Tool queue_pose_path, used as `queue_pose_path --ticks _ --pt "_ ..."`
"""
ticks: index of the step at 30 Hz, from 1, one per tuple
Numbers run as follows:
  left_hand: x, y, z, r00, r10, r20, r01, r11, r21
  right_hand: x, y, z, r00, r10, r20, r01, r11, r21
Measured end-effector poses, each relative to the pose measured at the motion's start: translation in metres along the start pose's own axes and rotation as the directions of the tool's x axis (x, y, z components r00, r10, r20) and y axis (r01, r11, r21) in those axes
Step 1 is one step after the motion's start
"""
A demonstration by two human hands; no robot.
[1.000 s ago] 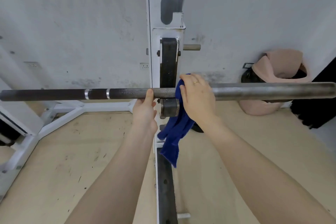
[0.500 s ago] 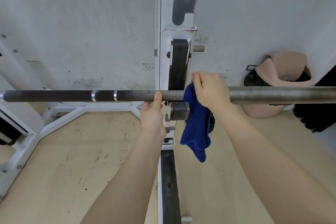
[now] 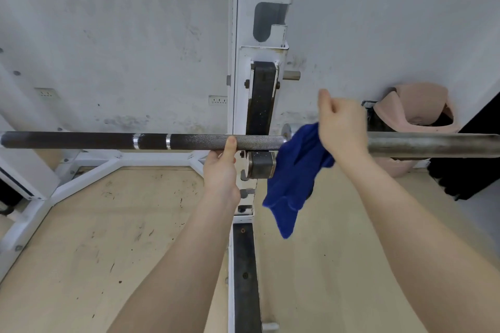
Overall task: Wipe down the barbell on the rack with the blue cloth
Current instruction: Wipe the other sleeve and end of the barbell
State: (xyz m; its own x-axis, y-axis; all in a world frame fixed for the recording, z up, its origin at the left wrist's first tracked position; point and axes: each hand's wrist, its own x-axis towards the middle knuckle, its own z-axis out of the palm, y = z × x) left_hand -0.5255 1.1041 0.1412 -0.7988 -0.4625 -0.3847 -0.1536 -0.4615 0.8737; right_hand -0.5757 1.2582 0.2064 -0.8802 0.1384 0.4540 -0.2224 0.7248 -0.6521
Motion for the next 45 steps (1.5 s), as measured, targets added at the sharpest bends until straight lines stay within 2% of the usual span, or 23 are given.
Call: queue_pose_path --ticks 2,4,5,7,9,10,12,15,17,19,21,22,23,25,26,27,29,31,33,37,41,43,45 --pt "-0.002 0.001 -0.001 1.0 0.0 0.002 0.0 1.0 0.02 -0.007 0.011 -0.018 0.952 0.302 0.038 -0.299 0.906 0.299" --pt "-0.007 0.006 -0.004 0.998 -0.059 0.012 0.059 0.998 0.025 -0.014 0.023 -0.03 0.743 0.626 0.236 -0.645 0.575 0.503" --pt "-0.009 0.008 -0.005 0.994 -0.112 0.011 0.112 0.993 0.025 -0.019 0.028 -0.034 0.632 0.698 0.338 -0.727 0.383 0.57" --pt "-0.016 0.013 -0.009 0.976 -0.217 -0.02 0.218 0.975 0.045 -0.025 0.038 -0.036 0.523 0.706 0.477 -0.71 0.052 0.702" --pt "-0.026 0.016 -0.014 0.981 -0.191 -0.04 0.195 0.962 0.189 -0.03 0.035 -0.038 0.513 0.665 0.543 -0.608 -0.166 0.777" --pt "-0.033 0.018 -0.016 0.993 -0.118 -0.014 0.116 0.942 0.316 -0.033 0.03 -0.04 0.522 0.665 0.534 -0.556 -0.21 0.804" --pt "-0.044 0.022 -0.018 0.984 0.122 0.132 -0.175 0.82 0.545 -0.037 0.017 -0.041 0.558 0.67 0.489 -0.503 -0.195 0.842" --pt "-0.054 0.042 -0.005 0.812 0.431 0.393 -0.582 0.547 0.601 -0.04 0.003 -0.035 0.611 0.603 0.512 -0.49 -0.22 0.843" --pt "-0.049 0.052 0.014 0.654 0.471 0.592 -0.748 0.286 0.599 -0.041 -0.002 -0.031 0.637 0.554 0.536 -0.472 -0.269 0.839" --pt "-0.035 0.049 0.034 0.558 0.345 0.755 -0.794 -0.043 0.607 -0.043 -0.006 -0.025 0.662 0.519 0.54 -0.462 -0.285 0.84" --pt "-0.024 0.038 0.048 0.533 0.215 0.818 -0.776 -0.262 0.574 -0.045 -0.006 -0.015 0.736 0.443 0.512 -0.48 -0.192 0.856" --pt "-0.018 0.033 0.053 0.52 0.199 0.83 -0.777 -0.294 0.557 -0.045 -0.004 -0.009 0.783 0.409 0.468 -0.493 -0.049 0.868" --pt "-0.014 0.029 0.055 0.506 0.211 0.836 -0.788 -0.281 0.548 -0.046 0.001 -0.003 0.833 0.377 0.404 -0.487 0.153 0.86" --pt "-0.005 0.024 0.054 0.502 0.271 0.821 -0.819 -0.156 0.552 -0.048 0.011 0.004 0.93 0.236 0.281 -0.366 0.561 0.742" --pt "-0.004 0.023 0.053 0.507 0.292 0.811 -0.829 -0.092 0.552 -0.049 0.016 0.006 0.956 0.121 0.267 -0.275 0.684 0.675" --pt "-0.004 0.022 0.052 0.514 0.307 0.801 -0.832 -0.051 0.553 -0.05 0.02 0.006 0.956 0.001 0.295 -0.195 0.752 0.629" --pt "-0.004 0.02 0.052 0.508 0.35 0.787 -0.832 -0.038 0.554 -0.05 0.029 0.006 0.911 -0.212 0.353 0.018 0.877 0.48" --pt "-0.006 0.015 0.05 0.487 0.394 0.78 -0.83 -0.067 0.553 -0.045 0.037 0.006 0.867 -0.353 0.352 0.286 0.93 0.229" --pt "-0.009 0.01 0.046 0.466 0.421 0.778 -0.821 -0.121 0.558 -0.036 0.039 0.007 0.849 -0.399 0.346 0.396 0.915 0.083" --pt "-0.019 -0.005 0.039 0.39 0.487 0.781 -0.771 -0.291 0.566 -0.014 0.035 0.008 0.85 -0.331 0.41 0.344 0.938 0.043" --pt "-0.022 -0.016 0.029 0.324 0.524 0.788 -0.708 -0.418 0.569 0.011 0.025 0.004 0.793 -0.211 0.571 0.236 0.971 0.03" --pt "-0.028 -0.017 0.025 0.317 0.51 0.8 -0.751 -0.38 0.54 0.017 0.022 0.007 0.794 -0.152 0.589 0.168 0.985 0.028" --pt "-0.036 -0.012 0.027 0.397 0.517 0.758 -0.808 -0.195 0.556 0.015 0.023 0.008 0.824 -0.141 0.549 0.133 0.99 0.053"
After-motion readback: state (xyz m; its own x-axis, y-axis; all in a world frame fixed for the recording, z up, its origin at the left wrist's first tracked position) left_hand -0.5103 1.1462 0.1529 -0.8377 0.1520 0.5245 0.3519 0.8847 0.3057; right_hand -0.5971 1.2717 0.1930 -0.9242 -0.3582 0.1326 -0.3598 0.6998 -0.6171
